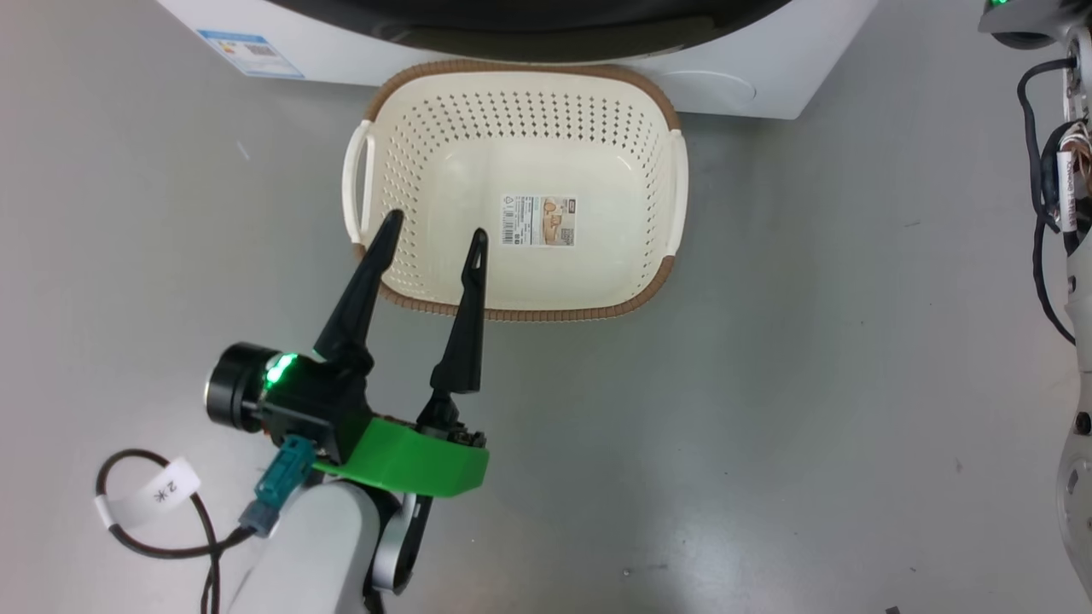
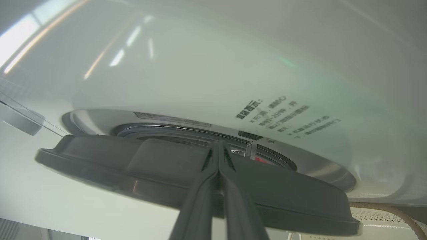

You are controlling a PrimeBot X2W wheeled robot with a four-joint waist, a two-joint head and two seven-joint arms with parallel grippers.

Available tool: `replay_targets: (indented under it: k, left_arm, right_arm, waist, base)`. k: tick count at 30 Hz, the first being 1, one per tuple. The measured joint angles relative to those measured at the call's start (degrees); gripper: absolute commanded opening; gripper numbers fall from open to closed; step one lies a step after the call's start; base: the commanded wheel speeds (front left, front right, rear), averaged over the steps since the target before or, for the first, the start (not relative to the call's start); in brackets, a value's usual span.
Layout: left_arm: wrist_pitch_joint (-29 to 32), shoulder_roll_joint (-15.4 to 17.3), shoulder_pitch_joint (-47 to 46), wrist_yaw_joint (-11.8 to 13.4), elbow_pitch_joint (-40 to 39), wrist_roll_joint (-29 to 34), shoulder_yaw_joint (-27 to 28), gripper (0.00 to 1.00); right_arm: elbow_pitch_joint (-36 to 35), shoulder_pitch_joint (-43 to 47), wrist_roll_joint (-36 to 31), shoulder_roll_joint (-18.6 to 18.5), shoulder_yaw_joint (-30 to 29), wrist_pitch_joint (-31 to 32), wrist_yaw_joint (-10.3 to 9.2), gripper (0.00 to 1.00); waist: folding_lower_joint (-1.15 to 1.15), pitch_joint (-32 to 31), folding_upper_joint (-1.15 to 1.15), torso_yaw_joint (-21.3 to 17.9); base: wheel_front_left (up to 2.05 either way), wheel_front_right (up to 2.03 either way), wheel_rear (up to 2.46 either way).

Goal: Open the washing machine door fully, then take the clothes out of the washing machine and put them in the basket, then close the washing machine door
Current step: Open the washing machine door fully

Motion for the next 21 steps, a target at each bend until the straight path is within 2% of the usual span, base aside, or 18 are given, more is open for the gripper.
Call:
replay_targets:
  k: [21]
  left_arm:
    - [0.0,-0.1,-0.8,0.5,-0.4,-0.4,-1.5,1.0]
  right_arm:
    - [3.9,-5.8,-0.3,-1.9,0.0,6.6,0.0,0.0]
  waist:
    - [0.0,2.0,0.0,3.1]
  base:
    - [0.0,0.0,0.0]
